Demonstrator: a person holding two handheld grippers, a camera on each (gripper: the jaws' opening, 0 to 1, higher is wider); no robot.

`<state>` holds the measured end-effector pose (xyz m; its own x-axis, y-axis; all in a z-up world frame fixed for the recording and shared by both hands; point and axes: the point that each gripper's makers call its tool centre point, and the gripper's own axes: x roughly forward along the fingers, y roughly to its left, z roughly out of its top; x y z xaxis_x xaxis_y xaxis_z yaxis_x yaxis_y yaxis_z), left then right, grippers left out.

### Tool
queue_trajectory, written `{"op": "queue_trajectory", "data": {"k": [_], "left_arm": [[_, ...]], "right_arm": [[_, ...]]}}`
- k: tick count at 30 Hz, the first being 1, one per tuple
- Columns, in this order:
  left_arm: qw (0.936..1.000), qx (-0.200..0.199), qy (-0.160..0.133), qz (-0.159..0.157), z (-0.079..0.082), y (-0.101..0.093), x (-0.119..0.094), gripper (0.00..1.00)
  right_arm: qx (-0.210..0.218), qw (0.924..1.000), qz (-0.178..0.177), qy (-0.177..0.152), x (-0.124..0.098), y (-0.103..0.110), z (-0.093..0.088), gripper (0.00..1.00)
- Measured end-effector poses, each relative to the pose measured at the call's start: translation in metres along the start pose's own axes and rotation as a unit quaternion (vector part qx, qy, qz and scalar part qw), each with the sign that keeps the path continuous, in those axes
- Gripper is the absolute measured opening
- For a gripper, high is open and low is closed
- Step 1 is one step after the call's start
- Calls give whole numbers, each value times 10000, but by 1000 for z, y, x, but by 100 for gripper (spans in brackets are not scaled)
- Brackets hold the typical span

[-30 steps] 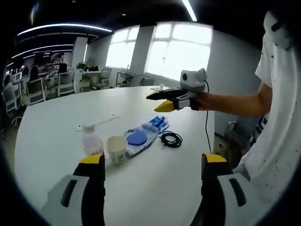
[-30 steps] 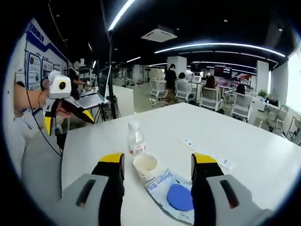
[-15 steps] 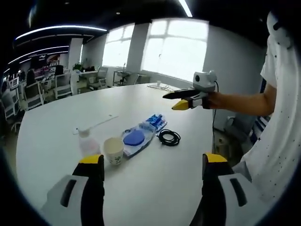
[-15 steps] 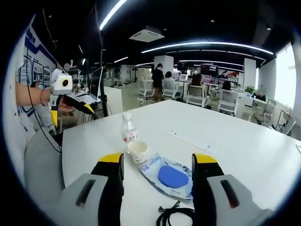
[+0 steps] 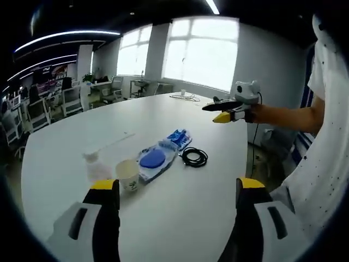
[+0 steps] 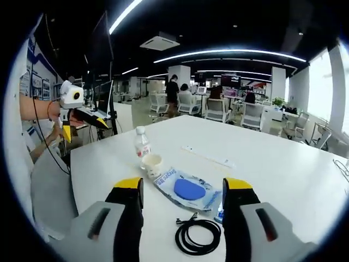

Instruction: Arrange the tabletop items into an orderly group along one side of the table until the central work area is clear of visible clutter.

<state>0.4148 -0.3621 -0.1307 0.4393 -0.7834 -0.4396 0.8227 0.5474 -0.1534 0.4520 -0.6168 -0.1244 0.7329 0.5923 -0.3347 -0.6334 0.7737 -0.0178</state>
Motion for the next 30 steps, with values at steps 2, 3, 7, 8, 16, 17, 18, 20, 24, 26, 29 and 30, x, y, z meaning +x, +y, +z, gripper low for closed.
{"op": "queue_trajectory", "data": {"k": [2,3,7,8,16,17,18,20,24,26,29,30], "left_arm": [[10000,-8,10,19,-1,-2,1,91],[10000,2,40,38,-3,-3,1,91],[9999,-42,88,86,-9,-7,2,92],[9999,-51,101,96,-10,-8,2,92],[9995,-176,191,196,-27,-12,3,93],[9994,-188,217,217,-30,-13,3,94],[9993,-196,221,232,-31,-13,3,94],[9991,-254,218,259,-35,-14,3,95],[9987,-319,236,306,-42,-15,5,96],[9986,-322,257,324,-46,-16,5,96],[9984,-363,281,328,-51,-18,5,95],[9984,-362,286,331,-52,-18,5,95]], "right_arm": [[50,9999,-86,65,-13,-4,-9,58],[64,9999,-121,87,-18,-5,-13,58],[196,9991,-292,242,-42,-13,-34,59],[228,9989,-315,256,-46,-14,-37,59],[391,9965,-526,515,-80,-21,-71,63],[420,9961,-552,553,-83,-21,-74,63],[429,9959,-564,564,-85,-21,-76,64],[452,9953,-582,628,-90,-21,-81,64],[500,9944,-615,695,-97,-22,-89,64],[511,9944,-605,698,-98,-22,-91,65],[501,9938,-591,801,-101,-21,-96,65],[514,9938,-584,794,-102,-20,-97,65]]}}
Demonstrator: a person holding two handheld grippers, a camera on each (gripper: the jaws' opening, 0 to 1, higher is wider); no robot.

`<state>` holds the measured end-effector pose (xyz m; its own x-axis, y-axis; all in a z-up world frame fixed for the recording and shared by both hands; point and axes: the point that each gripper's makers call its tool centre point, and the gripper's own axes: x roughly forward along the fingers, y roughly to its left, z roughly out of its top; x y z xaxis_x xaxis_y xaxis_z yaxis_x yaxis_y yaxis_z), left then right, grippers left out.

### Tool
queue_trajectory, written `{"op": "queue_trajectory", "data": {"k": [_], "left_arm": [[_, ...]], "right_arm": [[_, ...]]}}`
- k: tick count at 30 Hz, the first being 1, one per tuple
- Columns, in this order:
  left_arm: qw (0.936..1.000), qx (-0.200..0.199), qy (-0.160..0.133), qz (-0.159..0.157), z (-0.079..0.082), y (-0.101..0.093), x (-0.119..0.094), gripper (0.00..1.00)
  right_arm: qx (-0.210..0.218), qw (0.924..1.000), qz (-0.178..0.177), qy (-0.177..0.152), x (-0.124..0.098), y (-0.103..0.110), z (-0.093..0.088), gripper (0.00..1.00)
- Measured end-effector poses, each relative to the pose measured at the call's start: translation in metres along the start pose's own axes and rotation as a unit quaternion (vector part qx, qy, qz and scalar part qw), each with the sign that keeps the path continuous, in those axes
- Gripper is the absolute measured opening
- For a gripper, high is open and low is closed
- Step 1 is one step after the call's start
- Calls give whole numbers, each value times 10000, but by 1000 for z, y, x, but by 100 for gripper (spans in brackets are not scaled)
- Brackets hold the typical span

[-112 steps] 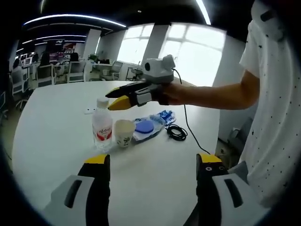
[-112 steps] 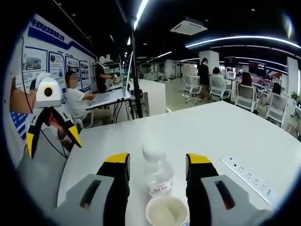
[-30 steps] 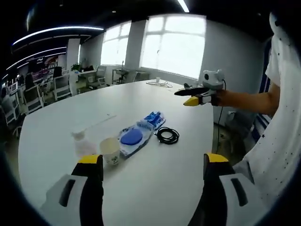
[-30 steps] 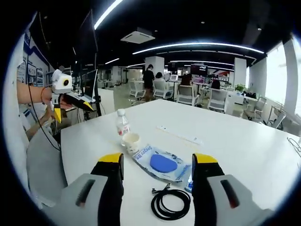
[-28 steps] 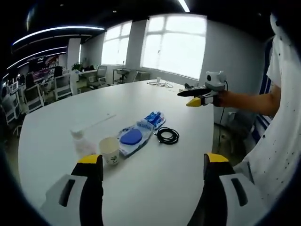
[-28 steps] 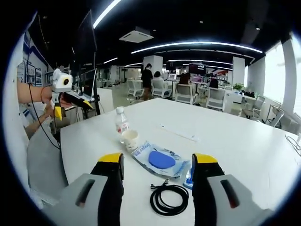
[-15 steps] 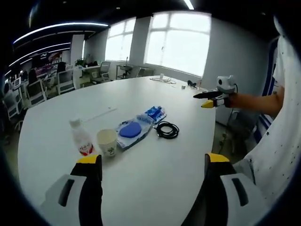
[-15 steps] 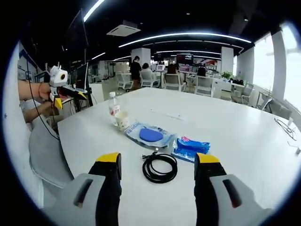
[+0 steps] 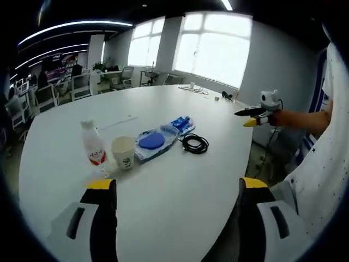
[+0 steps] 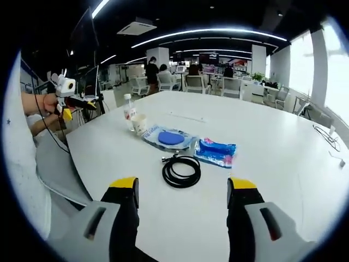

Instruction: Arrange the tabletop items into an orderly group along one side of the table until the central work area is clear of visible clutter.

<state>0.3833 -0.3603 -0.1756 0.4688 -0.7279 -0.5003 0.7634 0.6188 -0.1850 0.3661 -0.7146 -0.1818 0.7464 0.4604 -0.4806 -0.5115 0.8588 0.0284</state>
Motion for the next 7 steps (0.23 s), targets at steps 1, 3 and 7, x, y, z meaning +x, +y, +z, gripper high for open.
{"op": "queue_trajectory", "data": {"k": [1,3,7], "left_arm": [[10000,-26,-1,0,-1,0,0,95],[10000,-55,-10,-2,-2,-1,0,95],[10000,-66,-42,-7,-2,-2,-1,95]], "right_arm": [[0,10000,4,20,0,0,-1,65],[11,10000,5,44,0,0,-3,65],[-7,10000,30,94,-1,2,-5,65]]}}
